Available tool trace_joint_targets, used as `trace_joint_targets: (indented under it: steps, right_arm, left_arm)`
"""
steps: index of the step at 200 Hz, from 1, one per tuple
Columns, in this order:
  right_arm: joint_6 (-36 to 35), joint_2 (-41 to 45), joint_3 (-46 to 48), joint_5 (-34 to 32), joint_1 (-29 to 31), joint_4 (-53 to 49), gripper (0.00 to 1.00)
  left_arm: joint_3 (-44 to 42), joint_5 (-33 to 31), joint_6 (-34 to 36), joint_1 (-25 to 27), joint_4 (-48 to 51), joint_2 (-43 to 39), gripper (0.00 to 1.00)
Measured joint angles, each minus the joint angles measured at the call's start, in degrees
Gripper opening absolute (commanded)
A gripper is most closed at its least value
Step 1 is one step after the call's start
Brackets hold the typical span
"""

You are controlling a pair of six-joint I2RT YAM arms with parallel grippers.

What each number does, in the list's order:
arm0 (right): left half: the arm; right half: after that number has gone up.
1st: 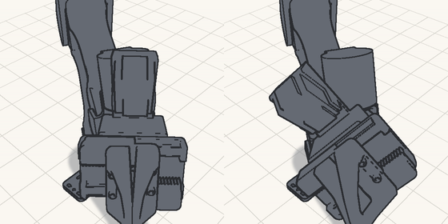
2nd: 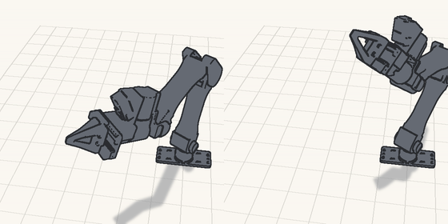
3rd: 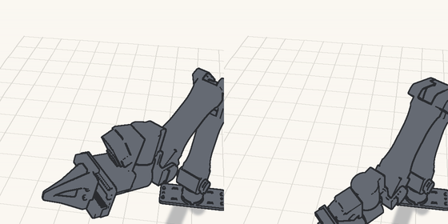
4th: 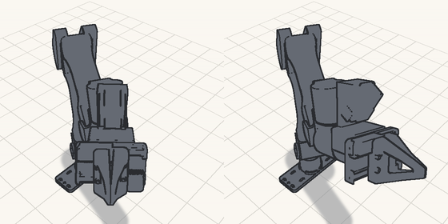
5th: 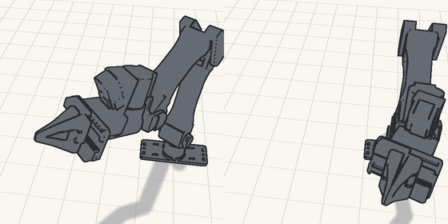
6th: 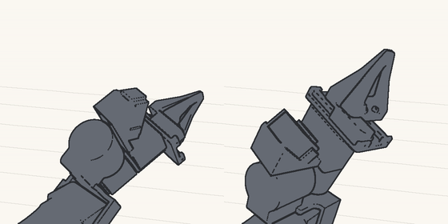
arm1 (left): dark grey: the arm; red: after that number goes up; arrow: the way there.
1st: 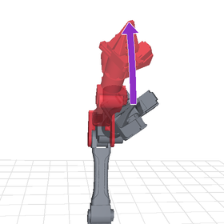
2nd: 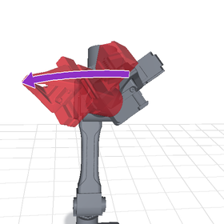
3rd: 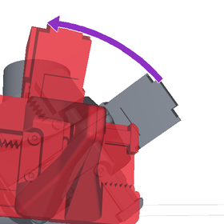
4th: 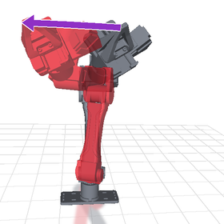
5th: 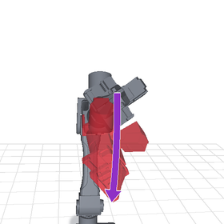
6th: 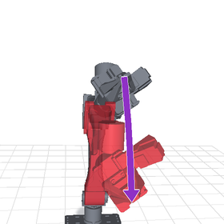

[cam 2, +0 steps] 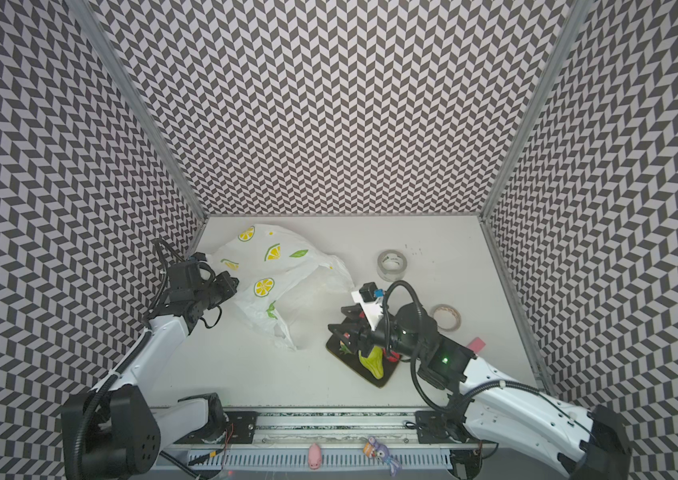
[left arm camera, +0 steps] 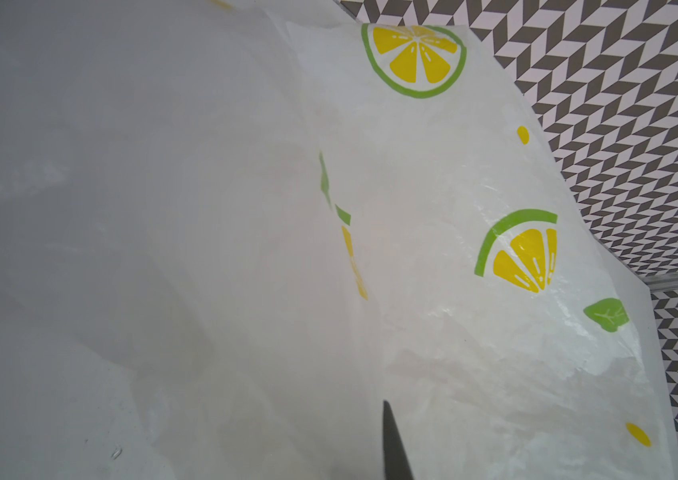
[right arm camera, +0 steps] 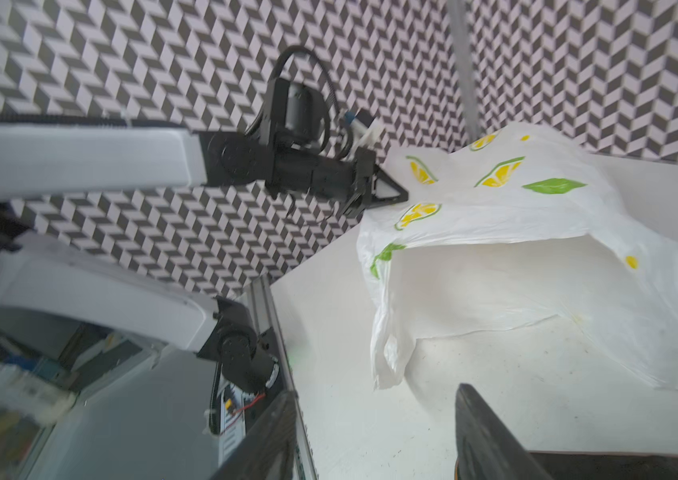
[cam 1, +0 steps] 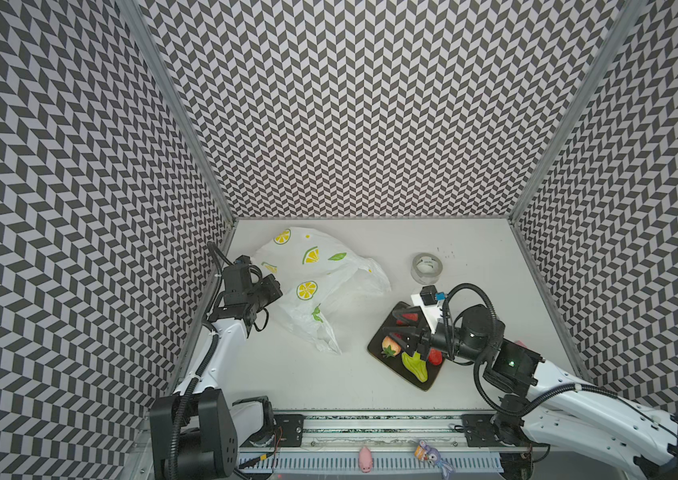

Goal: Take the fake fruits out of the plastic bag
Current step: 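Move the open right gripper back toward the bag opening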

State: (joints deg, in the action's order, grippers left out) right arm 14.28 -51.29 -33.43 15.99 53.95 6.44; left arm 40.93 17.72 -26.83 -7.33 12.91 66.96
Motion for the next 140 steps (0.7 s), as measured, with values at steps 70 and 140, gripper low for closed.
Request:
trace_joint_targets:
  steps: [70, 140]
  right_arm:
    - [3.6, -23.0, -6.8, -3.8, 2.5, 1.4, 0.23]
    - [11.1, -37.3, -13.2, -6.6, 4.5, 3.1, 0.19]
  left_arm:
    - [0.0, 0.1, 0.0, 0.0, -0.1, 0.0, 0.0]
    - [0.0, 0.2, 0.0, 0.0, -0.1, 0.0, 0.0]
